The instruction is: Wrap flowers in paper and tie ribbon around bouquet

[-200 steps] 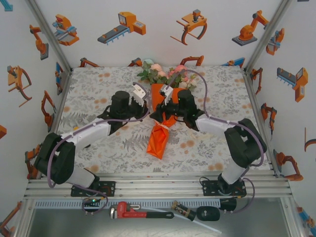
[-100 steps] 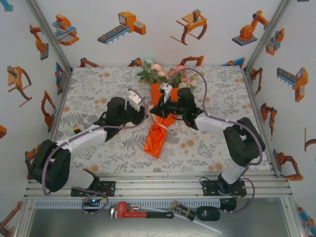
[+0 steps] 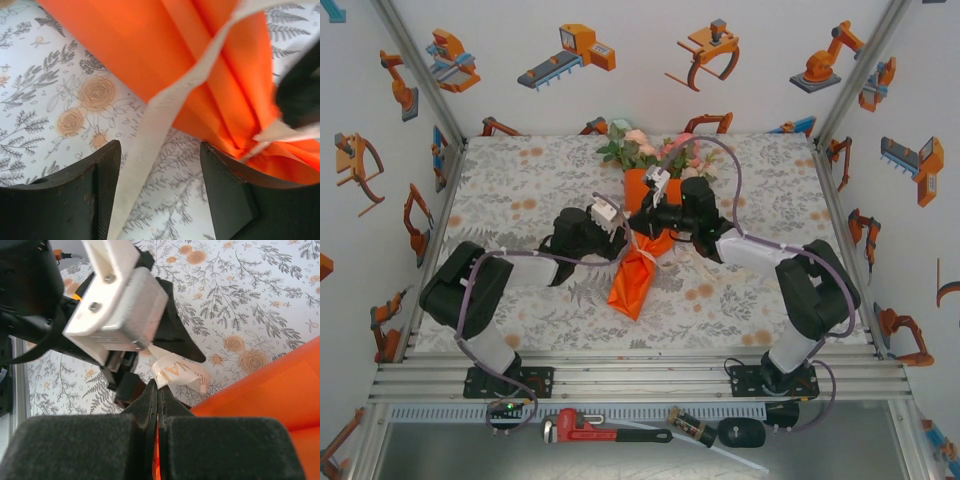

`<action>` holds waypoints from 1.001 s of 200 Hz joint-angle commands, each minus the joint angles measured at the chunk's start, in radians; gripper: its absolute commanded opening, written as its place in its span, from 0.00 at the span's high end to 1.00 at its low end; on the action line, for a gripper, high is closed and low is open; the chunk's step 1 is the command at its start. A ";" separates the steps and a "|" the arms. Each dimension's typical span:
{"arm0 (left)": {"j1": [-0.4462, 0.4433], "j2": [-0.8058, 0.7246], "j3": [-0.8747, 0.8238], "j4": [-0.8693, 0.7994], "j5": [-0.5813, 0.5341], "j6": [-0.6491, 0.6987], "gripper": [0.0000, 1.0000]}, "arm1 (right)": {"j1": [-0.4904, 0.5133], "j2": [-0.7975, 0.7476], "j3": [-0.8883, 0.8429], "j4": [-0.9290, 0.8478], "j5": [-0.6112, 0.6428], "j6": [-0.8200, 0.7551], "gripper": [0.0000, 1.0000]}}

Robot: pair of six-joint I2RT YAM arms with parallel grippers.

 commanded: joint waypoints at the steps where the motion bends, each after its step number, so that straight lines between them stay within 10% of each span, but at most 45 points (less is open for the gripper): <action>1: 0.006 0.031 0.031 0.153 -0.003 0.027 0.39 | -0.005 -0.040 -0.006 0.029 -0.032 0.005 1.00; 83: 0.033 0.024 0.046 0.173 0.034 0.002 1.00 | -0.005 -0.052 -0.017 -0.009 -0.045 -0.016 1.00; 115: 0.037 -0.049 0.028 0.179 0.059 -0.039 1.00 | -0.005 -0.048 -0.038 -0.025 -0.025 -0.026 1.00; 145: 0.035 -0.097 0.018 0.175 0.086 -0.070 1.00 | -0.005 -0.036 -0.042 -0.041 -0.030 -0.015 0.69; 200: 0.025 -0.226 -0.010 0.128 0.111 -0.103 1.00 | -0.006 -0.073 -0.054 -0.056 -0.013 -0.016 0.46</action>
